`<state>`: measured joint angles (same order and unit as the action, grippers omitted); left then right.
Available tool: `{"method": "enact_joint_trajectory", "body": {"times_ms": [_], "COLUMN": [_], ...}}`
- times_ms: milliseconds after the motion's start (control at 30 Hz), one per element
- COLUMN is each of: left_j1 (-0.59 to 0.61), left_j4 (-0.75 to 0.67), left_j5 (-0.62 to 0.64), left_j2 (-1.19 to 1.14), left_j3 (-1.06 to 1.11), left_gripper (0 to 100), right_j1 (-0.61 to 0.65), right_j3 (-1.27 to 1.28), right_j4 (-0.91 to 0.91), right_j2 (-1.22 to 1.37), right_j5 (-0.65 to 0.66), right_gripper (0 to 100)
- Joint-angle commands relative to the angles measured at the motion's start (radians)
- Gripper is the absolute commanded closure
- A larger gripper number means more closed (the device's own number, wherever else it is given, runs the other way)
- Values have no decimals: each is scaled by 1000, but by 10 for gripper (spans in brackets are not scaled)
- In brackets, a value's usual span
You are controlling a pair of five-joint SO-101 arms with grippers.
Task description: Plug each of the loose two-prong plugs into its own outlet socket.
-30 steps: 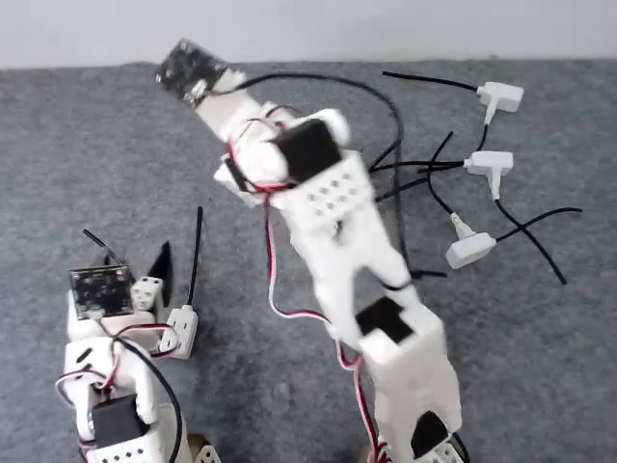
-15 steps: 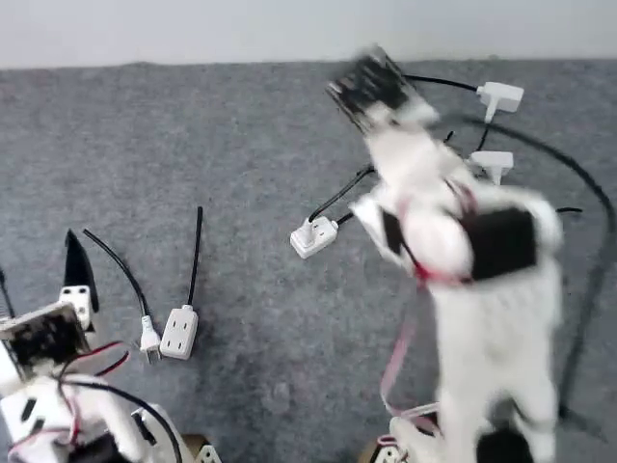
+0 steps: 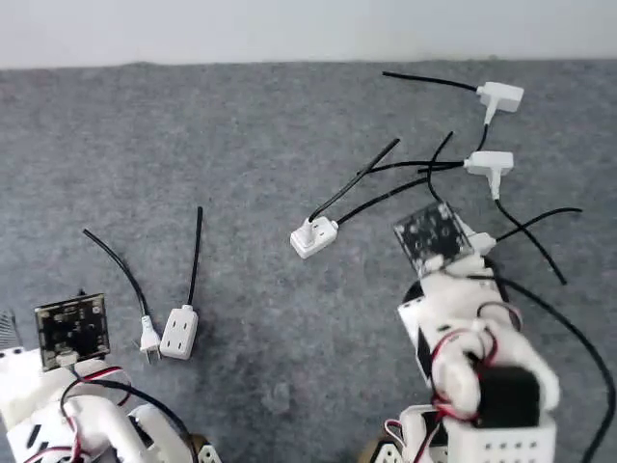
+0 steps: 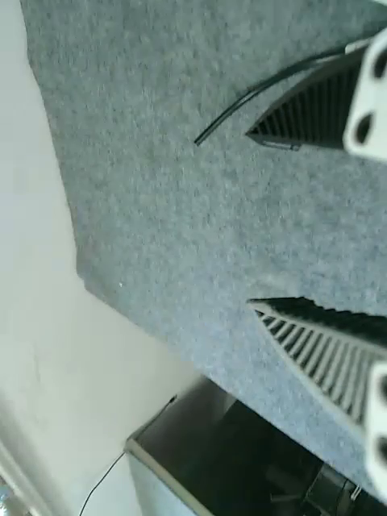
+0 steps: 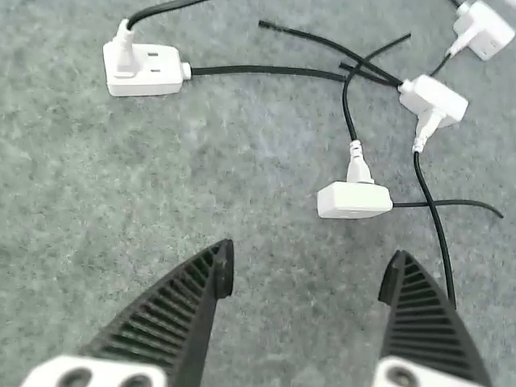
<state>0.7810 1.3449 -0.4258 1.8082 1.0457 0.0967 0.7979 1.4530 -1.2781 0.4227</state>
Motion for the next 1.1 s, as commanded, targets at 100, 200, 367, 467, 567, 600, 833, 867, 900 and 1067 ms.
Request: {"method": "enact_joint_trajectory", "body": {"times_ms": [100, 200, 367, 467, 567, 600, 833, 867, 900, 1067], "left_j1": [-69, -155, -256, -259, -259, -259, -261, -262, -262, -261], "left_j4": [-9, -44, -118, -164, -270, -310, -296, -258, -209, 123], "left_j5": [55, 58, 107, 130, 152, 170, 331, 358, 382, 377], "left_j2": [12, 9, -11, -140, -397, -497, -1151, -1217, -1270, -1407], "left_j3": [35, 117, 205, 191, 173, 163, -87, -131, -174, -377], "left_gripper": [702, 702, 701, 700, 700, 700, 699, 699, 699, 699], "right_j1": [-7, -1, -7, -4, -1, -1, 1, 1, 1, 1], "right_j3": [75, 124, 152, 152, 149, 149, 155, 155, 155, 155], "right_j4": [-45, -79, -88, -110, -148, -159, -196, -194, -194, -191], "right_j2": [-130, -116, 2, 96, 159, 173, 217, 217, 217, 217], "right_j5": [15, 11, 9, 6, -26, -35, -61, -61, -61, -57], "right_gripper": [705, 706, 706, 706, 706, 706, 706, 706, 706, 707]}}
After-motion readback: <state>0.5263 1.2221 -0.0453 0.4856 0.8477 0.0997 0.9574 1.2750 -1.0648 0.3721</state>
